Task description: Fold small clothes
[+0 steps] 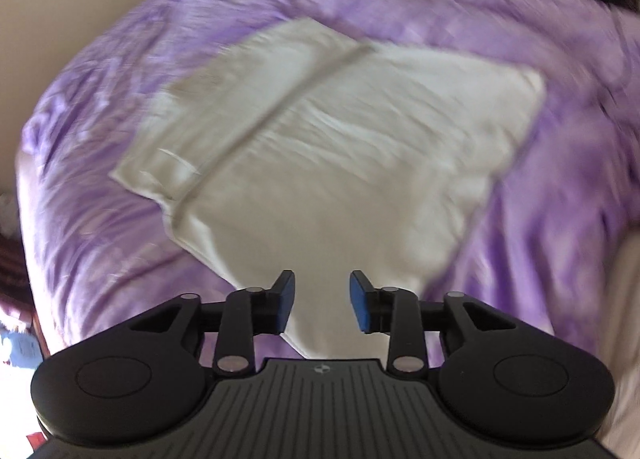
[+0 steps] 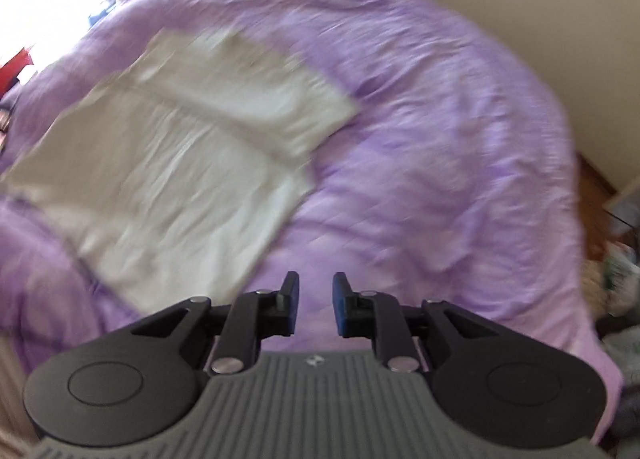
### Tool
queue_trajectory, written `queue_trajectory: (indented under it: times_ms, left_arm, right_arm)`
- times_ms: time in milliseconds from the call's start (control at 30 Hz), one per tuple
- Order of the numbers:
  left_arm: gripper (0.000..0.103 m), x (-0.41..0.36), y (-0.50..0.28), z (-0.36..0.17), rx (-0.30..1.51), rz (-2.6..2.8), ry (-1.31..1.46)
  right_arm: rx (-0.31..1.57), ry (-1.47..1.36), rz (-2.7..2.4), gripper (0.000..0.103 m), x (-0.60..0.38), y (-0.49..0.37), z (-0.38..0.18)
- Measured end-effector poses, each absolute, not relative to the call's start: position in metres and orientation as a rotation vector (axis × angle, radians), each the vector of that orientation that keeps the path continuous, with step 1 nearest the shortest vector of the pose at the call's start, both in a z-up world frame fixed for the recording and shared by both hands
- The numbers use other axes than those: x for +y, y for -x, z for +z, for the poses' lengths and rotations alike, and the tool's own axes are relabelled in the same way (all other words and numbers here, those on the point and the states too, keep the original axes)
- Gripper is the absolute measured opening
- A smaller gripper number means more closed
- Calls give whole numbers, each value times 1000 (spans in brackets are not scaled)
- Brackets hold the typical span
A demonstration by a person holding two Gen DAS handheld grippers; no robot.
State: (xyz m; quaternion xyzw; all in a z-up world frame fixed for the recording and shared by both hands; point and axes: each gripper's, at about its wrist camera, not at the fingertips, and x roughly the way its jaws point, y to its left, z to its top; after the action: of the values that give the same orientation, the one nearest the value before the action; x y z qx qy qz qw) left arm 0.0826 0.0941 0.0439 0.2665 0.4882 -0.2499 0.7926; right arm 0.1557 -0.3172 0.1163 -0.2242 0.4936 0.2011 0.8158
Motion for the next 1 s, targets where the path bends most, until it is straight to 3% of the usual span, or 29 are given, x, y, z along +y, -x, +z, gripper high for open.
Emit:
queue_trajectory:
  times_ms: [67, 133, 333, 400, 667, 700, 767, 833, 933, 1000]
  left_arm:
    - [48, 88, -71, 30, 1084, -577, -615]
    - [59, 85, -62, 13, 1130, -594, -655]
    - [60, 73, -38, -26, 1198, -640, -819]
    - [61, 70, -38, -36, 1185, -617, -857]
    - [60, 58, -50, -60, 1107, -549, -835]
    - [58, 57, -51, -61, 1095, -536, -839]
    - [26, 58, -53, -58, 1087, -517, -814]
    - [16, 62, -55, -51, 1072, -501, -782]
    - [15, 68, -59, -43, 1045, -474, -753]
    - [19, 71, -63, -43, 1050, -452, -739]
  right_arm:
    - [1093, 505, 502, 24, -301, -146, 86]
    - [1130, 546, 563, 26, -284, -137, 55]
    - [1186, 618, 702, 30, -250, -119, -5]
    - [1183, 627, 720, 36, -244, -117, -12]
    - [1160, 633, 750, 42, -237, -109, -21]
    - [1154, 642, 754, 42, -237, -108, -21]
    - [1143, 661, 771, 42, -237, -105, -21]
    - [1144, 688, 785, 44, -236, -102, -20]
    - [1141, 749, 801, 45, -233, -99, -20]
    - [1121, 806, 798, 45, -231, -97, -23]
